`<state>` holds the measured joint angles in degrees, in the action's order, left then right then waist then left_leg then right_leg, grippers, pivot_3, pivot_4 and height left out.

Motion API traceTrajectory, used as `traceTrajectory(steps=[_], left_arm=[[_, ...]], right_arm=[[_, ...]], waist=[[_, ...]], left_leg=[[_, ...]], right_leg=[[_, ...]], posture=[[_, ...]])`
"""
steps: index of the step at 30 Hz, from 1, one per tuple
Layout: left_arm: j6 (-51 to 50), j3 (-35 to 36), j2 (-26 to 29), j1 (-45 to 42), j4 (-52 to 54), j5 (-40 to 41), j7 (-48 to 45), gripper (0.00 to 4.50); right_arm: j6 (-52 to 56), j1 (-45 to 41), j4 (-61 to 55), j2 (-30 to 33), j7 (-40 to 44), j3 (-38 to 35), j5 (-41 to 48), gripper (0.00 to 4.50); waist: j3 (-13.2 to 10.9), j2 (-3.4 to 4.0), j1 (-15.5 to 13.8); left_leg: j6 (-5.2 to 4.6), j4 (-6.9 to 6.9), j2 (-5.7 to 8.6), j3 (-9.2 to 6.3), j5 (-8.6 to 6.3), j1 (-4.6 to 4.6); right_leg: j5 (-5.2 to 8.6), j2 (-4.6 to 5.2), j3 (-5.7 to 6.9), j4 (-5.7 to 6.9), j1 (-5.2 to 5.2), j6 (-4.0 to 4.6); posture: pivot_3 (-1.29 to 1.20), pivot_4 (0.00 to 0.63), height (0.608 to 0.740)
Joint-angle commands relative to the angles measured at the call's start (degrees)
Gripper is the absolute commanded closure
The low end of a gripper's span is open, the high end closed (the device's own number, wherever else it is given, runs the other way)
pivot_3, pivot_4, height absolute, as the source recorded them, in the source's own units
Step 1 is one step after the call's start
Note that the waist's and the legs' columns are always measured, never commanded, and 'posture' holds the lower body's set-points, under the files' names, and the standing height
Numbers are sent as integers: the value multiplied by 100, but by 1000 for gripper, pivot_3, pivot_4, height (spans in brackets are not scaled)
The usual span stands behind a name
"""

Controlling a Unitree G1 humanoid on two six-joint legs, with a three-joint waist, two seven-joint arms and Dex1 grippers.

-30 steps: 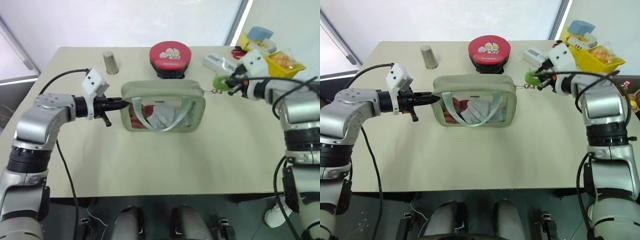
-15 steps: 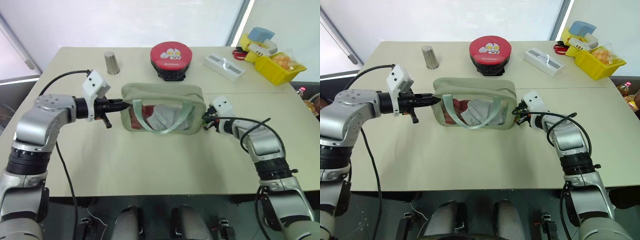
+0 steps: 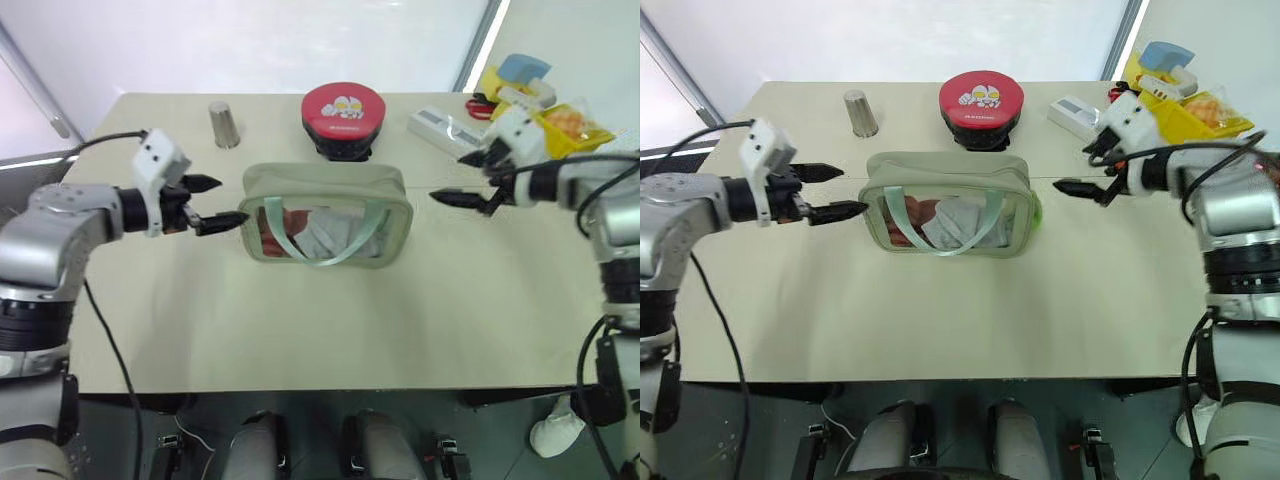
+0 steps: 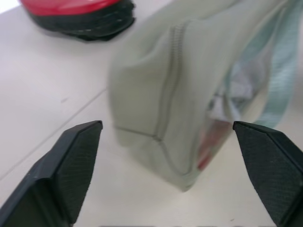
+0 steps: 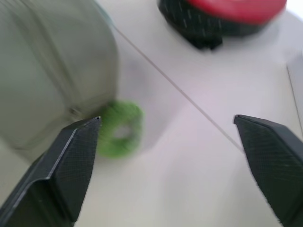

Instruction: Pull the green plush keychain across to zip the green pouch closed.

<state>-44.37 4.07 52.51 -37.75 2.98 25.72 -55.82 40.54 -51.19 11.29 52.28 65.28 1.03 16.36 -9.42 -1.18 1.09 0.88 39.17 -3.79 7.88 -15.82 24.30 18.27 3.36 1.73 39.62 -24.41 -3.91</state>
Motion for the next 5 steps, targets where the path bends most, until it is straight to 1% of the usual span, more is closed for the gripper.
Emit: traceTrajectory(steps=[1,5], left_arm=[[65,491,405,83,-12,179,-328,27],[247,550,509,126,-149,104,-358,27]], right_arm=[[631,-75,-803,334,745,-286,809,23],[1013,112,-1358,386,652,-309,1093,23]], waist=[[0,1,1],[0,0,-23]], left_leg=[[0,-1,-1,0,0,-1],[-1,2,-1,0,-1,1]], right_leg=[[0,0,0,0,0,0],[0,3,1,0,1,0]], posture=[[0,150,740],[0,150,740]])
